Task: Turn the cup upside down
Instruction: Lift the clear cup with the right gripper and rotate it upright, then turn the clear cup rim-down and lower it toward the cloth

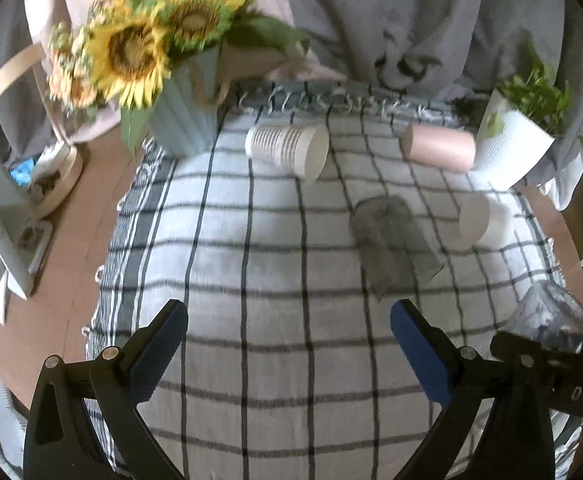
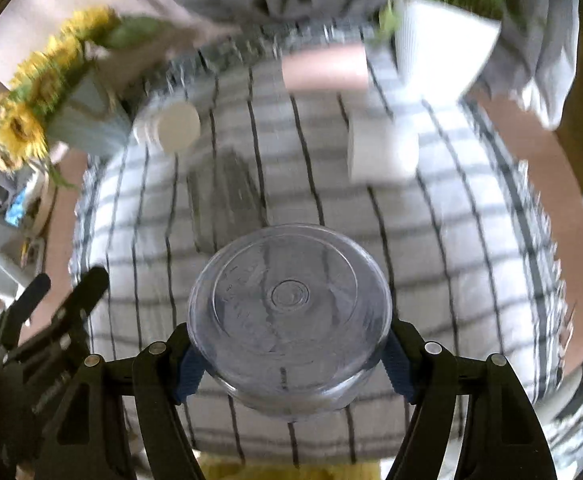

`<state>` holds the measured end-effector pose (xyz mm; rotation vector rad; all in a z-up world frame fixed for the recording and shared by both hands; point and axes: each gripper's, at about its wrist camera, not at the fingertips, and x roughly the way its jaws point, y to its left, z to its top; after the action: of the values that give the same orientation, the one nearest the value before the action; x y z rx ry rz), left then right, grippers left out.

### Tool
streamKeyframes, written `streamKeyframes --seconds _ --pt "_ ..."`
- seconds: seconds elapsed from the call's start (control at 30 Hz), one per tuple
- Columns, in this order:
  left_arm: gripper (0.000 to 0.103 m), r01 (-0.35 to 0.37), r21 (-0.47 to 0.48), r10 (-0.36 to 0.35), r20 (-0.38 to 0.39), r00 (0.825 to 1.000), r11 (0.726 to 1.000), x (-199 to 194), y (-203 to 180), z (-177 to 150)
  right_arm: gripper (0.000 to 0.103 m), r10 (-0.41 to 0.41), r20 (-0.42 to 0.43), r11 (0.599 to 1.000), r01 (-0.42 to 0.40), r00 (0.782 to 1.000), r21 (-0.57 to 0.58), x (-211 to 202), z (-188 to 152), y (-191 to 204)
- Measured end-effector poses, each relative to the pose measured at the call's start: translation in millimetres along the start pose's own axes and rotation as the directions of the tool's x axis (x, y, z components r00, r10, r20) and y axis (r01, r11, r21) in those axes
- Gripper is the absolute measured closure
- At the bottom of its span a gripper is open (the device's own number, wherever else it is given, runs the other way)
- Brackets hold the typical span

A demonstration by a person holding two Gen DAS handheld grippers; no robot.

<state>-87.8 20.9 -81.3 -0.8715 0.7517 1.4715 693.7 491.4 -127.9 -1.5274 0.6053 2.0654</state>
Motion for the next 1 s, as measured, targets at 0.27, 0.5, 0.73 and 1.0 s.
streamKeyframes --seconds 0.27,0.5,0.73,1.0 --pt "0.0 -0.009 0.021 0.01 -0.058 0.998 1.0 20.7 11.5 -11.8 0.03 -0.046 -0.124 0.999 0.047 0.991 0.001 48.9 -4.6 5.9" --pt "0.0 -0.021 0.028 0.024 -0.079 0.997 0.999 30.1 20.8 -11.8 0.03 -0.092 -0.144 0.996 0.094 0.985 0.008 81.2 13.3 12.4" --pt "0.0 -0.011 0.063 0.018 -0.099 0.995 0.998 35.3 17.5 -13.4 0.03 -0.094 -0.181 0.995 0.099 0.979 0.017 96.9 6.2 11.4" --pt "0.0 0.002 0.073 0.006 -0.102 0.995 0.997 29.1 19.5 -11.3 0.017 -0.017 -0.124 0.997 0.025 0.992 0.069 78.1 4.5 4.9"
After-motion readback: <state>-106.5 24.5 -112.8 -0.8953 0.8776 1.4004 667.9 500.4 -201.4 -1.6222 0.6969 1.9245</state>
